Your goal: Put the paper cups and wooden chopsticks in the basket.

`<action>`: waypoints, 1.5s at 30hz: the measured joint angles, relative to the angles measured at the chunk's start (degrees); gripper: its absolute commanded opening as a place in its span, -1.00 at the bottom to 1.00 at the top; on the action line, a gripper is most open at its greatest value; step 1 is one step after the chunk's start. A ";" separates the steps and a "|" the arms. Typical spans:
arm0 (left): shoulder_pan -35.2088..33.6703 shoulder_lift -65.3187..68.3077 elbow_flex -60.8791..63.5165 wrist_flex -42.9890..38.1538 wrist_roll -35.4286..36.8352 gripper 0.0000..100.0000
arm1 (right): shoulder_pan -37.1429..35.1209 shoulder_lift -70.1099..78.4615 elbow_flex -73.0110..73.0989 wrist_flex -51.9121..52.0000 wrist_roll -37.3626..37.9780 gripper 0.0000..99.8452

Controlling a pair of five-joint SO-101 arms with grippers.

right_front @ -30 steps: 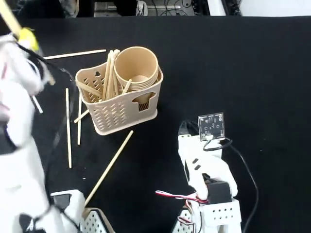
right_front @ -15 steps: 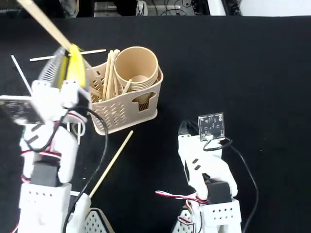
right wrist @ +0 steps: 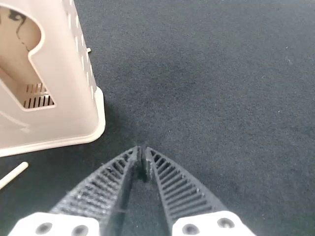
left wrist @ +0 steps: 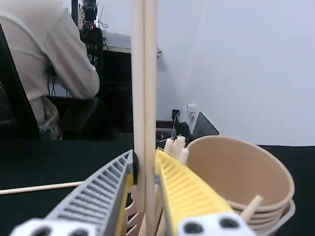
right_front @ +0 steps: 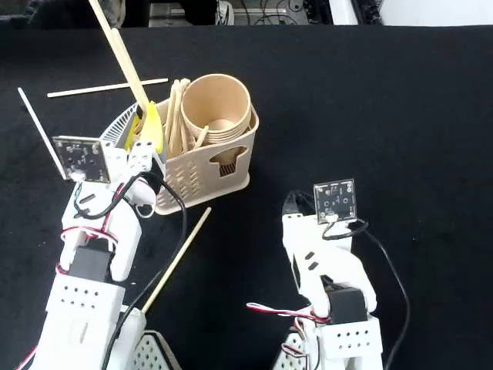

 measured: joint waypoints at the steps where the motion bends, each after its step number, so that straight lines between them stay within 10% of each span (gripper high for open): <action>1: 0.00 0.35 0.09 0.00 -0.35 -0.85 | 0.00 0.00 0.00 0.00 0.00 -0.97; 18: -1.32 0.18 -5.71 17.58 -0.79 -0.64 | 0.00 0.00 0.00 0.00 0.00 -0.97; 30: -24.26 -5.63 -25.23 36.13 8.26 -0.63 | 0.00 0.00 0.00 0.00 0.00 -0.97; 45: -35.69 43.52 -42.81 40.79 7.56 -0.55 | 0.00 0.00 0.00 0.00 0.00 -0.97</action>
